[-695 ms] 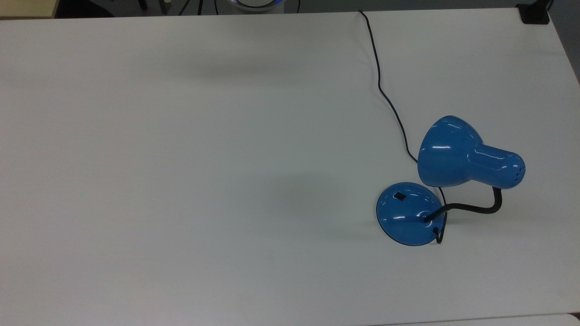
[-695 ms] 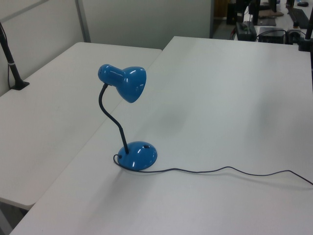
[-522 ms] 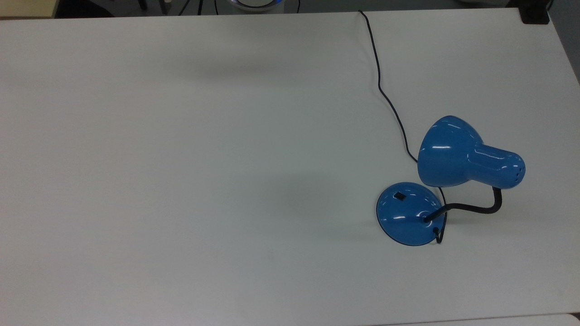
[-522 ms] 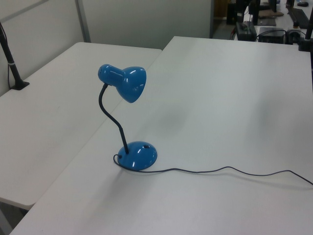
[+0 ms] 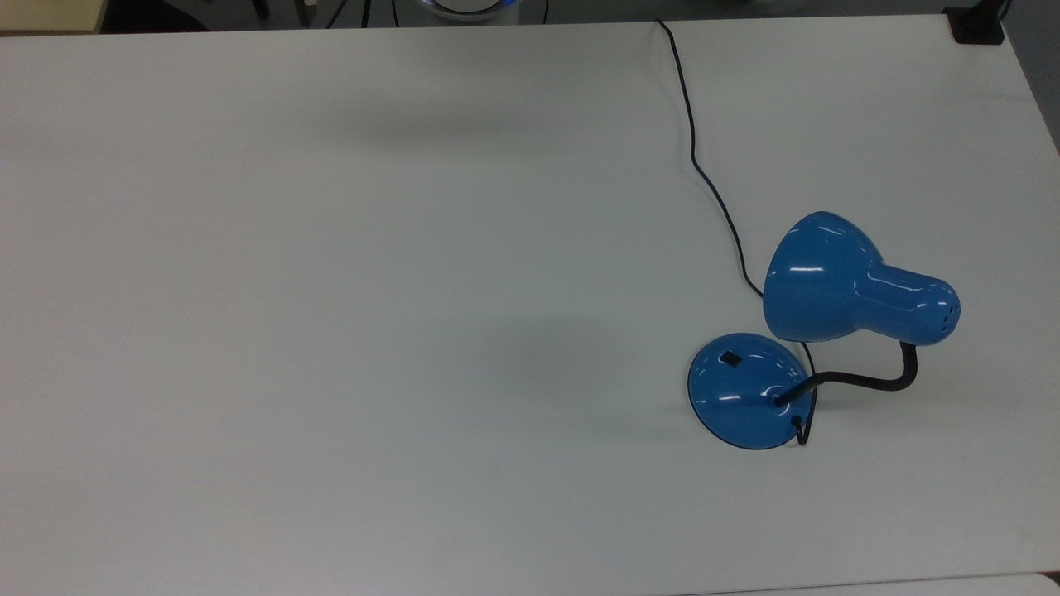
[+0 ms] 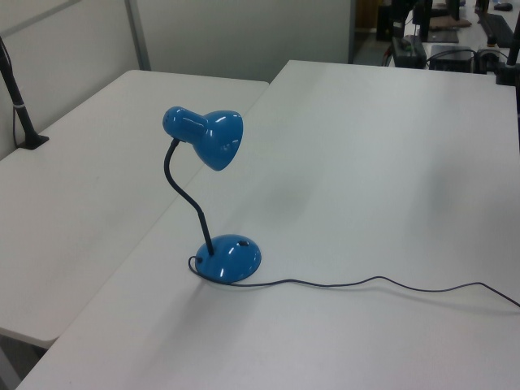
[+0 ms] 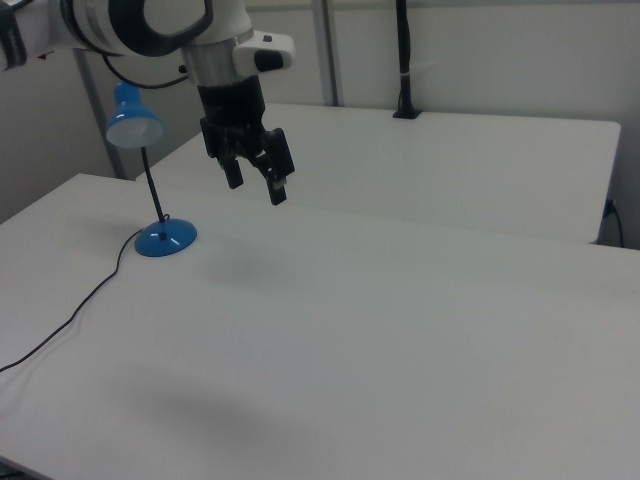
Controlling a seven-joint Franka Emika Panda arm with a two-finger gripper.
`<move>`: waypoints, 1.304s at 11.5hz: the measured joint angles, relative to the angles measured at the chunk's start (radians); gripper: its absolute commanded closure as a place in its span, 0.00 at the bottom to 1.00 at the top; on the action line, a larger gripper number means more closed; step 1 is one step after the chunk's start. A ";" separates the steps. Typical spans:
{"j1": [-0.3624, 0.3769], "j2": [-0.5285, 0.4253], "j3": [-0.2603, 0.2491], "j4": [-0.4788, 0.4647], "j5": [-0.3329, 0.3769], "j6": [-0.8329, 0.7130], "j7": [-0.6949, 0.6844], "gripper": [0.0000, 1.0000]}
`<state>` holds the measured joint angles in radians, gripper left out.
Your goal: Turn on the lamp
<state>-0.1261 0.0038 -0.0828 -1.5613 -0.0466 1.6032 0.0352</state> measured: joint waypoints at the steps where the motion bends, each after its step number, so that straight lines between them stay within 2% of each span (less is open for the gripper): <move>1: 0.000 0.000 -0.001 0.000 0.002 0.000 0.000 0.00; 13: 0.003 0.003 0.007 -0.001 0.021 0.000 -0.001 0.00; 15: 0.008 0.010 0.008 -0.002 0.065 0.000 -0.005 0.00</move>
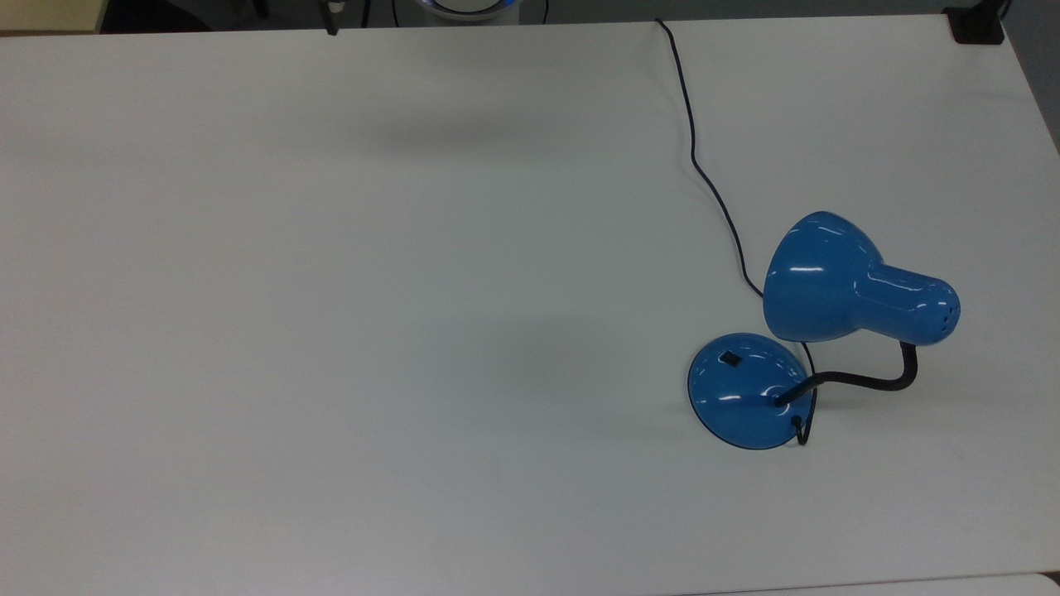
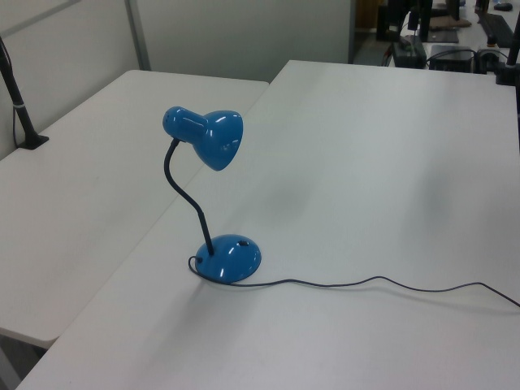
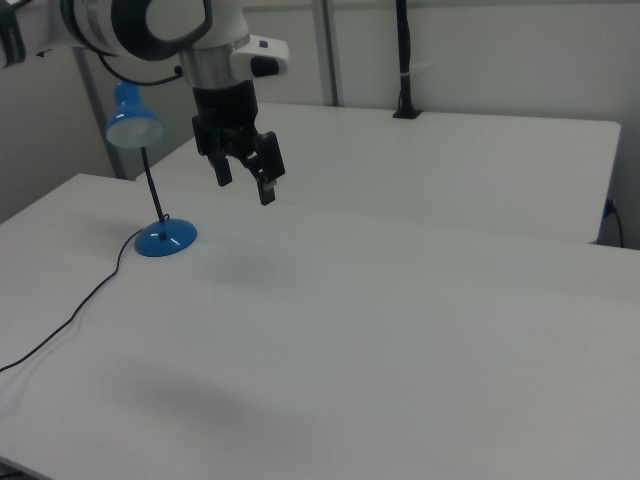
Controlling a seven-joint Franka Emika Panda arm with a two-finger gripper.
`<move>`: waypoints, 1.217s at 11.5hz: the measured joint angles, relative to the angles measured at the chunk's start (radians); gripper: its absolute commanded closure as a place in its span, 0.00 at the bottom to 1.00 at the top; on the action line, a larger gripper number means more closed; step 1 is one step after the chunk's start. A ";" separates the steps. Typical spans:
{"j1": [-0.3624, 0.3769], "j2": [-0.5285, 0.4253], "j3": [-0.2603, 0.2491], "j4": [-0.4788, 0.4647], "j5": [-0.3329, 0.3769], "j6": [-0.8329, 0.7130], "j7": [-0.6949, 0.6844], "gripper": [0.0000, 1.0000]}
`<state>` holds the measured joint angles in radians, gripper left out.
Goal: Turn on the lamp
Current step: 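Move the gripper over the blue lamp base toward its switch button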
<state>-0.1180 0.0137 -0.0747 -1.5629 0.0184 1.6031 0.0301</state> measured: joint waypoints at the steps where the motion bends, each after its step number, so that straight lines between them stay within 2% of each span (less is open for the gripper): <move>1: 0.006 0.003 0.001 0.000 0.020 0.000 -0.017 0.00; 3: 0.020 0.009 0.001 0.000 0.029 0.000 -0.044 0.00; 4: 0.021 0.014 0.001 0.000 0.032 0.000 -0.069 0.07; 5: 0.023 0.018 0.001 0.000 0.032 0.000 -0.110 0.25; 6: 0.033 0.024 0.003 0.000 0.035 0.000 -0.153 0.51; 7: 0.042 0.033 0.009 0.000 0.054 0.009 -0.170 0.71; 9: 0.056 0.045 0.021 0.001 0.103 0.039 -0.208 0.94; 10: 0.080 0.048 0.022 0.002 0.116 0.052 -0.240 1.00; 12: 0.142 0.058 0.022 0.001 0.117 0.065 -0.280 1.00; 14: 0.233 0.085 0.008 0.001 0.117 0.077 -0.363 1.00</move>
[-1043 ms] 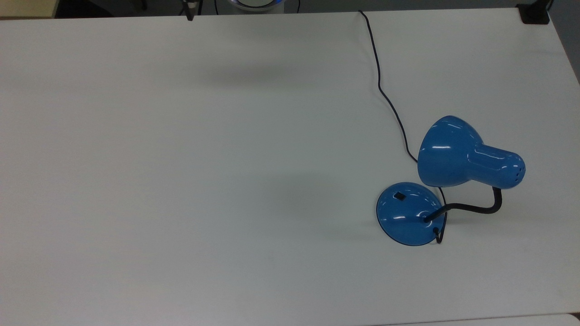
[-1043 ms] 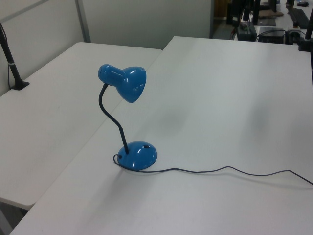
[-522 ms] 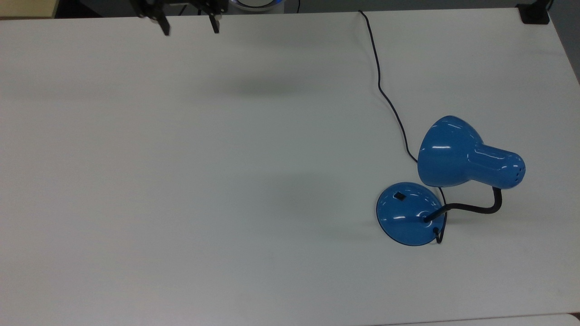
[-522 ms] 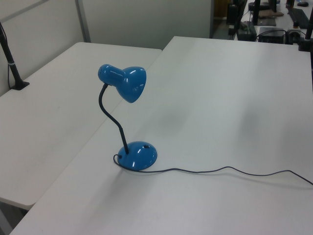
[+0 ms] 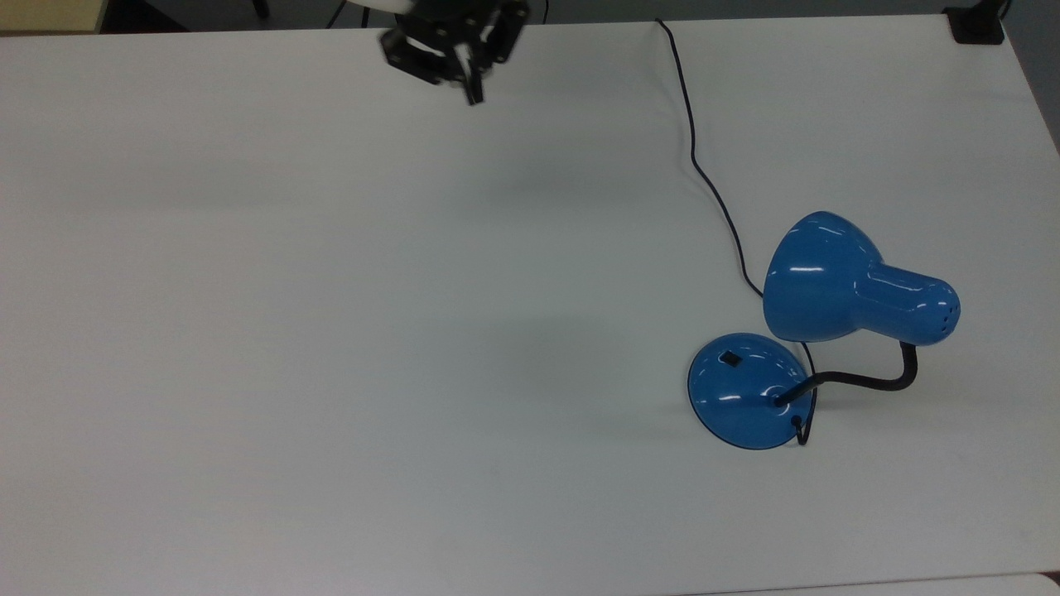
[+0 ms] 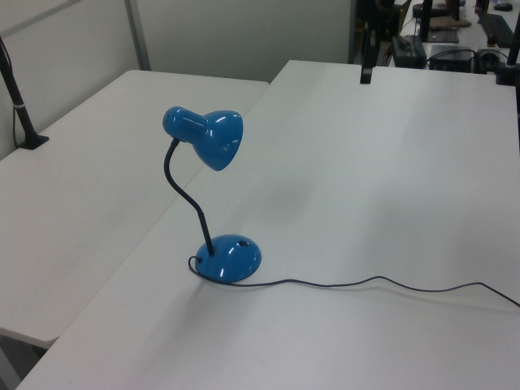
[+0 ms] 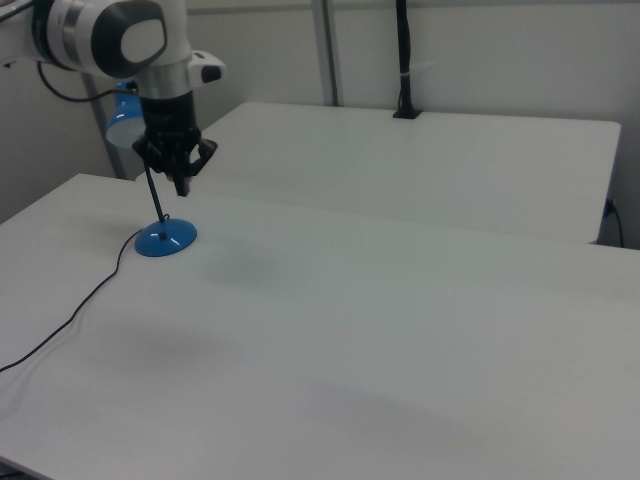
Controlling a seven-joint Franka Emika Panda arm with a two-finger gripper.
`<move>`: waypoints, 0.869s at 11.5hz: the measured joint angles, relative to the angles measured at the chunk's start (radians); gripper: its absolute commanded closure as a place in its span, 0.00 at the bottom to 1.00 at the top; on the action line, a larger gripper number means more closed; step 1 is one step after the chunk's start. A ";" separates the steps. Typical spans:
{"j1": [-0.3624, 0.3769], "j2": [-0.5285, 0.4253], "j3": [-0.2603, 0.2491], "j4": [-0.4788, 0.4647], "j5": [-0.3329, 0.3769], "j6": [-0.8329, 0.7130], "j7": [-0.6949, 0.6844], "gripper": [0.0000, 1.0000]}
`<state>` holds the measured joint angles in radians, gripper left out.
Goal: Turn on the lamp
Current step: 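Move the gripper over the blue lamp base toward its switch button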
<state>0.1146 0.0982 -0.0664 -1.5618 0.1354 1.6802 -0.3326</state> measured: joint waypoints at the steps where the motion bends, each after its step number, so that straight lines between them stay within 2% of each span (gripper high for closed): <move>1: 0.052 0.014 -0.020 0.000 0.000 0.036 -0.056 1.00; 3: 0.119 0.039 -0.045 0.000 0.000 0.123 -0.147 1.00; 5: 0.145 0.075 -0.048 -0.002 0.041 0.210 -0.210 0.98; 7: 0.170 0.134 -0.049 -0.004 0.079 0.330 -0.228 0.97; 10: 0.224 0.229 -0.050 -0.007 0.088 0.488 -0.230 0.97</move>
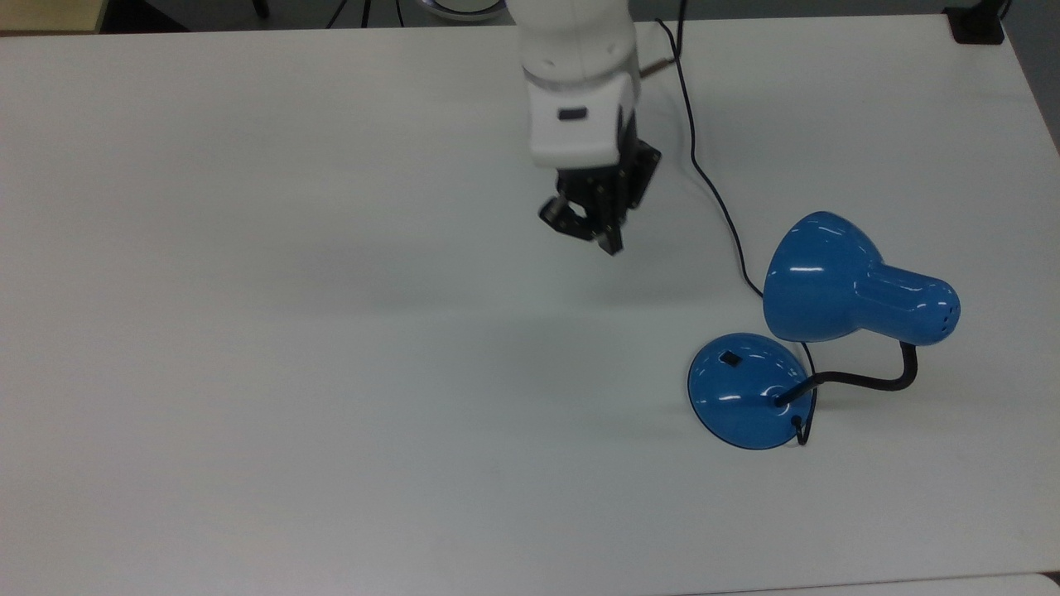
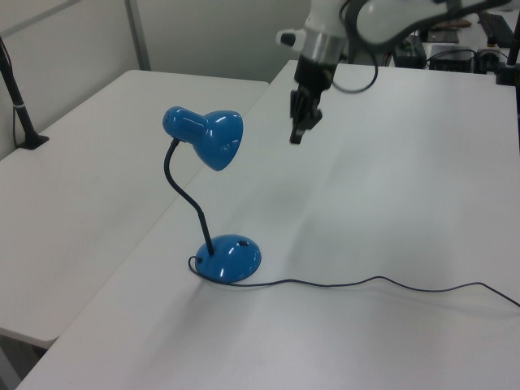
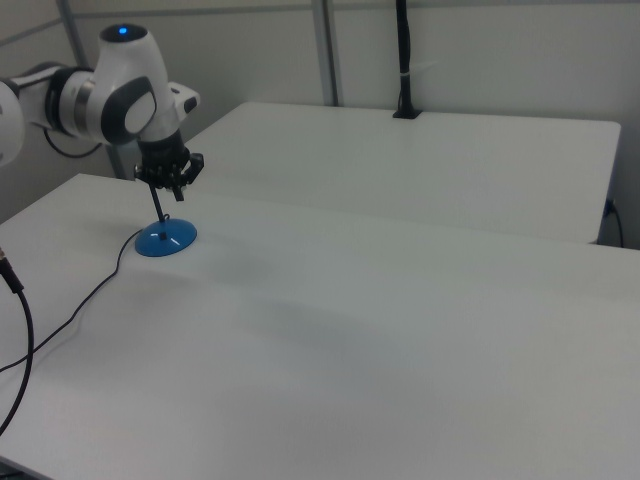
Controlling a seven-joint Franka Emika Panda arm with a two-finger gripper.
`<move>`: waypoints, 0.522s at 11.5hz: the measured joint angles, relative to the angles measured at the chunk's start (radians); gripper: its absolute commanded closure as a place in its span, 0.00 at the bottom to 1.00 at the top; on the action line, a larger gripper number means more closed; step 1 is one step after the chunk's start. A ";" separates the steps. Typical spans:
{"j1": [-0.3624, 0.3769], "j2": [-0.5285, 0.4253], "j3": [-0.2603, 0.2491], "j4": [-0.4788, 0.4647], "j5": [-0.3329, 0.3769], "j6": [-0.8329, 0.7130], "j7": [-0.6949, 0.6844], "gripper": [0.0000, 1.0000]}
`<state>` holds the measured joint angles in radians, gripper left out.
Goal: Turn on the lamp
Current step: 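Move the gripper over the blue lamp base toward its switch button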
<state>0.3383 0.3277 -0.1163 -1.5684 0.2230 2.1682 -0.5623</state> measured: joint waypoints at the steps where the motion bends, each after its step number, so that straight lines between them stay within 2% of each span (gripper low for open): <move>1: 0.021 0.031 0.000 0.000 0.004 0.052 0.000 0.97; 4: 0.072 0.115 0.000 0.000 0.008 0.165 0.000 0.96; 6: 0.092 0.148 0.000 0.002 0.008 0.171 0.000 0.96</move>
<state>0.4301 0.4756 -0.1163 -1.5666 0.2315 2.3395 -0.5623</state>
